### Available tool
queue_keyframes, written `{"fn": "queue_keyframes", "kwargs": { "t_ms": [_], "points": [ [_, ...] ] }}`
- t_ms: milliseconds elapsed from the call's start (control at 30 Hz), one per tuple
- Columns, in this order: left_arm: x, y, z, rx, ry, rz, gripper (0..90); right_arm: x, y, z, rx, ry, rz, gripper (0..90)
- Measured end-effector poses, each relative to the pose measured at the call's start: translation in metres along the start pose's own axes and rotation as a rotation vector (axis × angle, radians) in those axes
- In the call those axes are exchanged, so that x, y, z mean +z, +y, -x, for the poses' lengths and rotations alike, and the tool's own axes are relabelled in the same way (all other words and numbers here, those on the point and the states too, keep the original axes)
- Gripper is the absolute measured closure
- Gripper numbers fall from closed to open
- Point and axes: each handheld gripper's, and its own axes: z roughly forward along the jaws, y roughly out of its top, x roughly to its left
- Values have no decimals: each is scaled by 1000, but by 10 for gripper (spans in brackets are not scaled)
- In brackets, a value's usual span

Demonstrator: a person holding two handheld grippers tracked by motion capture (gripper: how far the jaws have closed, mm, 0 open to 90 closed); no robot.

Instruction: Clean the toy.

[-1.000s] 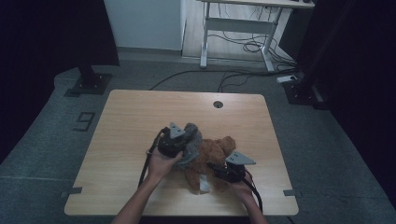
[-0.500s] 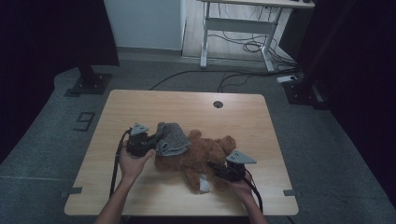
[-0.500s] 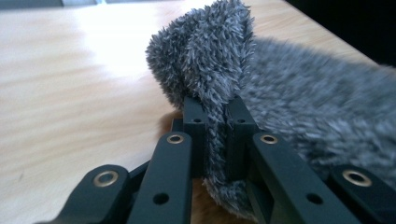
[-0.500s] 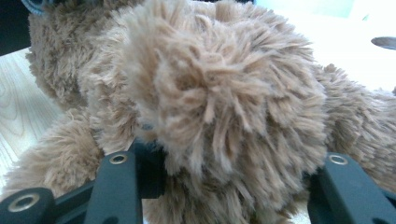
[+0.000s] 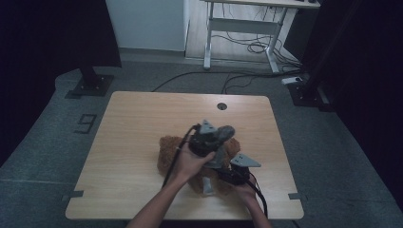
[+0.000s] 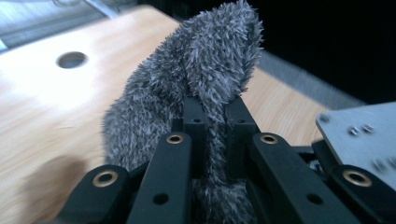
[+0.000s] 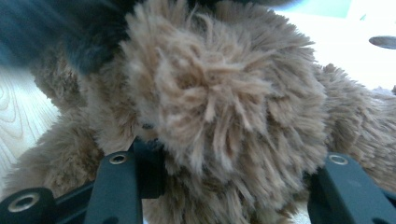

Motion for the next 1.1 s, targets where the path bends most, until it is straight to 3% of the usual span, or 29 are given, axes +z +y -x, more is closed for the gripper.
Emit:
{"fn": "queue_keyframes", "kwargs": {
  "t_ms": [100,133,200,267,333,433,467,567,767,833,967,1100],
  "points": [
    [29,-8,3,31,22,-118,815,0,0,-1,2,0,-3,474],
    [33,-13,1,24,22,-130,815,-1,0,0,0,0,-4,474],
    [33,-22,-10,-33,-17,-112,817,0,-1,0,-1,1,-10,473],
    [24,-25,-20,-63,-11,-94,818,1,-1,0,-9,1,-9,474],
    [15,-26,-26,-54,36,-97,819,1,-1,-1,-16,-8,-8,474],
    [-2,-33,-44,-44,128,-116,819,1,-1,-1,-17,-12,-6,476],
    [-7,-38,-52,-50,141,-125,819,1,-1,-1,-18,-13,-6,476],
    [-23,-49,-74,-88,158,-129,819,2,-1,-1,-23,-16,-5,476],
    [-56,-67,-98,-122,193,-91,818,4,-1,-4,-41,-24,-3,477],
    [-71,-75,-107,-143,224,-75,816,3,-1,-4,-41,-25,-6,477],
    [-91,-93,-122,-162,288,-89,815,3,-1,-4,-39,-28,-6,484],
    [-98,-120,-135,-224,260,-134,816,4,-1,-4,-43,-37,-8,495]
  ]
}}
